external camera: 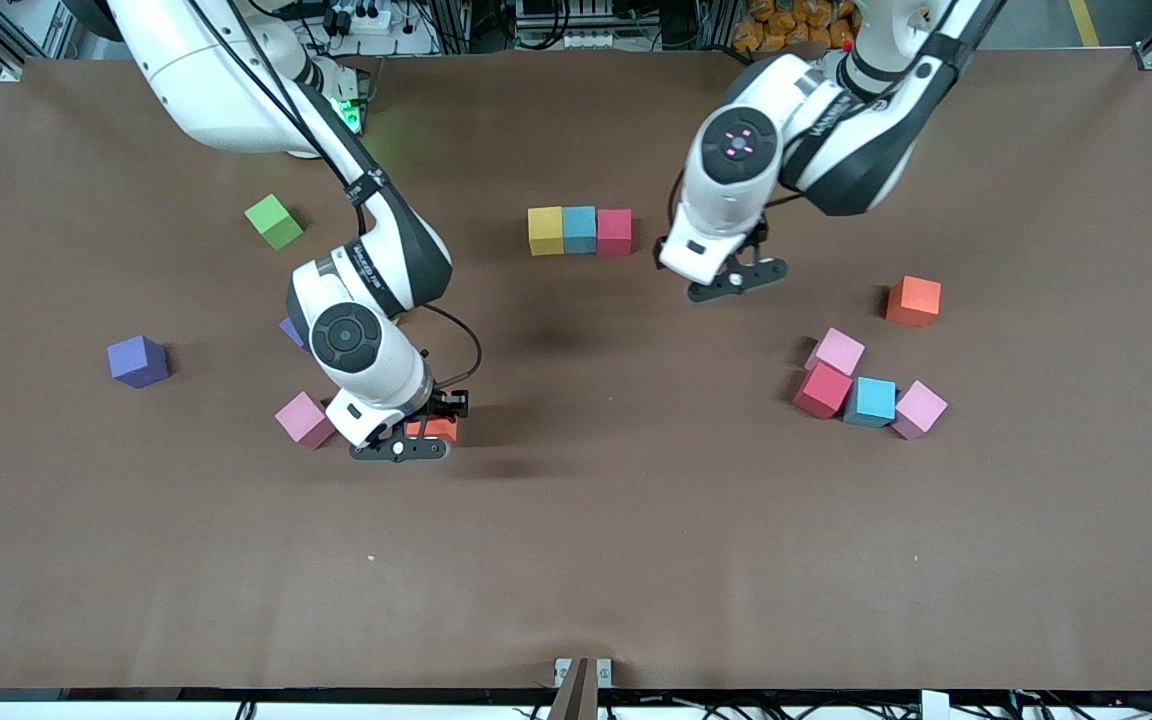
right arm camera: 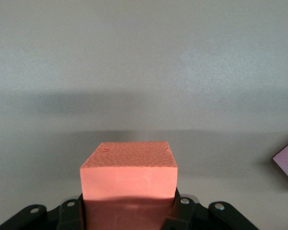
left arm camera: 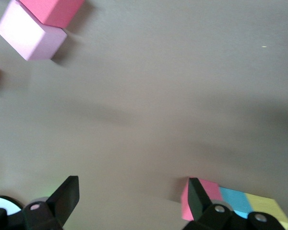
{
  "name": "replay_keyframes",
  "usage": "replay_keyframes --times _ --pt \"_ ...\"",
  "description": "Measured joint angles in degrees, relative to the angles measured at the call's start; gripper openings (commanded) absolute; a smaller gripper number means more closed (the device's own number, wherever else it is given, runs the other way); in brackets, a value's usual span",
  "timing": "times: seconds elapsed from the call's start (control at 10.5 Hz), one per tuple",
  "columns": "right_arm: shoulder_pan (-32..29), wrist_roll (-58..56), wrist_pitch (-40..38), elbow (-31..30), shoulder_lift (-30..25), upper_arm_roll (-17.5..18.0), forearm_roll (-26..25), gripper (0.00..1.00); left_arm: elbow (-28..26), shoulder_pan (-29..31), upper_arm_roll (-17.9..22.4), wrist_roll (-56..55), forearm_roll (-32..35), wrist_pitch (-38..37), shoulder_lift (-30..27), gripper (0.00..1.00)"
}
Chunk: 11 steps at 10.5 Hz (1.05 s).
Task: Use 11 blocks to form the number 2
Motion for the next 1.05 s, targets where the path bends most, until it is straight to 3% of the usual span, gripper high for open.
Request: replay_keyframes --times 0.57,1.05 --pt "-0.4 -1.4 -1.9 0.0 -1.5 0.0 0.0 0.18 -1.2 0.8 0.0 1.1 -0.3 -0.7 -1.8 1.00" --pt "-0.7 -1.4 -1.5 0.1 -1.5 0.0 0.0 0.18 -7.1 11.6 1.3 20.3 -0.3 -1.0 -6.0 1.00"
